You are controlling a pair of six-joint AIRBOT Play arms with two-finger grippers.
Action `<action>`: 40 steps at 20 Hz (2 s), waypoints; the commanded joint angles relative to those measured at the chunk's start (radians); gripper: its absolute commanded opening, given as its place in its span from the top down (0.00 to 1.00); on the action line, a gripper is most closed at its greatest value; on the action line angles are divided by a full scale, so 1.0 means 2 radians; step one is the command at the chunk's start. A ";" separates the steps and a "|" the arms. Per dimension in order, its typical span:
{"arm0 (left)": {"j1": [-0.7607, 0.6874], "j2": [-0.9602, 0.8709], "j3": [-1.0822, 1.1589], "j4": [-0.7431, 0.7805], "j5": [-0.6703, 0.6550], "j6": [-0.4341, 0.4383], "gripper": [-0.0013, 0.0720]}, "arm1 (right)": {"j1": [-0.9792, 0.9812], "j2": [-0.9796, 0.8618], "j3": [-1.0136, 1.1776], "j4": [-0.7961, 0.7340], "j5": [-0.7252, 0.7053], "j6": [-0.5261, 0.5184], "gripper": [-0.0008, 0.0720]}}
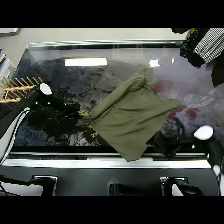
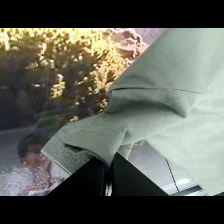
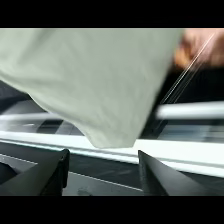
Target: Fold the clothes and pants, and hang the long-sleeved shirts on hangers.
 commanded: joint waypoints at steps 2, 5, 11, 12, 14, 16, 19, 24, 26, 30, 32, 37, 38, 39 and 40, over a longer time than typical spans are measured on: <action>0.000 0.000 0.000 0.000 -0.005 0.000 0.96 | 0.001 0.062 -0.098 0.041 -0.037 0.006 0.33; 0.000 0.000 0.000 0.000 -0.005 0.000 0.96 | 0.001 0.062 -0.099 0.041 -0.053 -0.005 0.33; 0.000 0.000 0.000 0.000 -0.006 -0.001 0.96 | 0.132 0.030 -0.099 0.026 -0.133 0.046 0.34; 0.000 0.000 0.000 0.000 -0.007 -0.002 0.96 | 0.160 0.018 -0.099 0.027 -0.155 0.061 0.34; 0.000 0.000 0.000 0.000 -0.008 -0.004 0.96 | 0.187 0.000 -0.098 0.050 -0.187 0.068 0.34; 0.000 0.000 0.000 0.000 -0.007 -0.004 0.96 | 0.191 -0.010 -0.098 0.084 -0.214 0.054 0.44; 0.000 0.000 0.000 0.000 -0.005 -0.004 0.96 | 0.191 -0.031 -0.098 0.084 -0.221 0.051 0.44; 0.001 0.000 0.000 0.000 -0.005 -0.004 0.96 | 0.191 -0.056 -0.090 0.113 -0.217 0.005 0.89; 0.004 0.003 0.000 0.000 -0.005 -0.002 0.96 | 0.189 -0.043 -0.064 0.113 -0.209 -0.008 0.94; 0.021 0.039 0.036 -0.013 -0.005 0.019 0.96 | 0.188 -0.025 0.101 0.028 -0.168 0.026 0.94; 0.041 0.075 0.086 -0.024 -0.005 0.023 0.96 | 0.188 -0.025 0.226 -0.045 -0.142 0.056 0.94; 0.097 0.203 0.244 -0.026 -0.005 0.019 0.96 | 0.188 -0.024 0.547 -0.123 -0.051 0.073 0.94; 0.111 0.233 0.272 -0.026 -0.003 0.009 0.96 | 0.188 -0.024 0.602 -0.130 -0.032 0.073 0.94; 0.125 0.262 0.291 -0.026 0.004 -0.006 0.96 | 0.188 -0.023 0.653 -0.138 -0.016 0.073 0.94; 0.141 0.294 0.305 -0.023 0.015 -0.021 0.96 | 0.188 -0.021 0.702 -0.148 -0.005 0.073 0.94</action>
